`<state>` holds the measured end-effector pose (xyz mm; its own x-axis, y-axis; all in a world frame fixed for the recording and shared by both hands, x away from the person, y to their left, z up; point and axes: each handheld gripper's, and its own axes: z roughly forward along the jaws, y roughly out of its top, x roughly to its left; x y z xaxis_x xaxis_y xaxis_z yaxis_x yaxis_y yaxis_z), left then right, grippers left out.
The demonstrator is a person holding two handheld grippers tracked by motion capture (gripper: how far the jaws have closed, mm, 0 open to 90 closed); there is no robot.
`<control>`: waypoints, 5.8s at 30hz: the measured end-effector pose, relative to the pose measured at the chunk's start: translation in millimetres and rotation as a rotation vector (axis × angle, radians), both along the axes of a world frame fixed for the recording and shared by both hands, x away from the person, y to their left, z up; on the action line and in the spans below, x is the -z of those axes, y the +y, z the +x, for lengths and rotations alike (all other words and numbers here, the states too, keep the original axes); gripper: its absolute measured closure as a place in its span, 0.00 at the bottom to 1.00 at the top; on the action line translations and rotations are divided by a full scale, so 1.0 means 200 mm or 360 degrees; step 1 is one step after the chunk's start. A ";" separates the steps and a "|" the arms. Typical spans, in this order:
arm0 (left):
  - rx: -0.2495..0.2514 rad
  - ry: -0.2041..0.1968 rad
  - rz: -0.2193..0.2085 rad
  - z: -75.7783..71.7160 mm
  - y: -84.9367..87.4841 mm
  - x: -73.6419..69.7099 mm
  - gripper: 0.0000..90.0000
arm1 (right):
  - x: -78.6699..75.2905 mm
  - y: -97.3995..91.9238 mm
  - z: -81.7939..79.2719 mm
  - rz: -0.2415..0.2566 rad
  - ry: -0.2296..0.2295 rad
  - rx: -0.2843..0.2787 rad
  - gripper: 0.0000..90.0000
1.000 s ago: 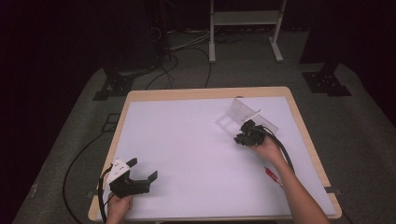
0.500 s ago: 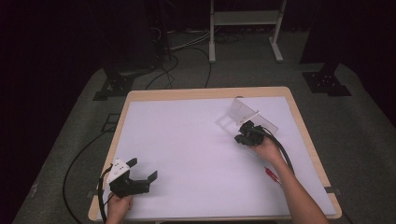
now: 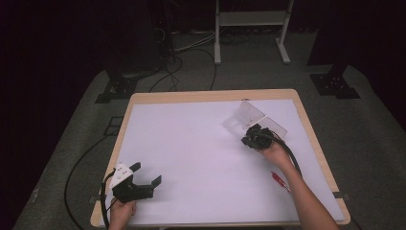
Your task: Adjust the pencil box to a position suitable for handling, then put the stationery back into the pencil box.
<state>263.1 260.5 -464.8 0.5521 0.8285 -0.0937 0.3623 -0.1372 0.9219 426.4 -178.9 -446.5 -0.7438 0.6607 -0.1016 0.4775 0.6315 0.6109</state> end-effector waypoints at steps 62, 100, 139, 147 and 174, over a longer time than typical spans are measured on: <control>0.0000 0.0004 0.0004 0.00 0.00 0.00 0.00 | -0.04 0.26 -0.55 0.0139 0.0033 -0.0821 0.95; 0.0005 -0.0001 0.0001 0.00 0.00 0.00 0.00 | 0.02 0.24 -0.54 0.0289 0.0214 -0.0736 0.79; -0.0002 -0.0002 0.0012 0.00 -0.01 0.00 0.00 | -0.14 -0.26 -0.63 0.0467 0.0020 -0.0330 0.56; -0.0007 0.0005 0.0012 0.00 -0.01 0.00 0.00 | -0.13 -0.34 -0.66 0.0453 -0.0017 -0.0260 0.51; -0.0011 0.0004 0.0018 -0.01 -0.01 0.00 0.00 | -0.03 -0.54 -0.73 0.0446 -0.0010 -0.0005 0.48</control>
<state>262.0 258.1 -465.0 0.5460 0.8334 -0.0860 0.3656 -0.1447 0.9194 279.9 -287.8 -440.2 -0.7457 0.6615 0.0798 0.4714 0.4390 0.7649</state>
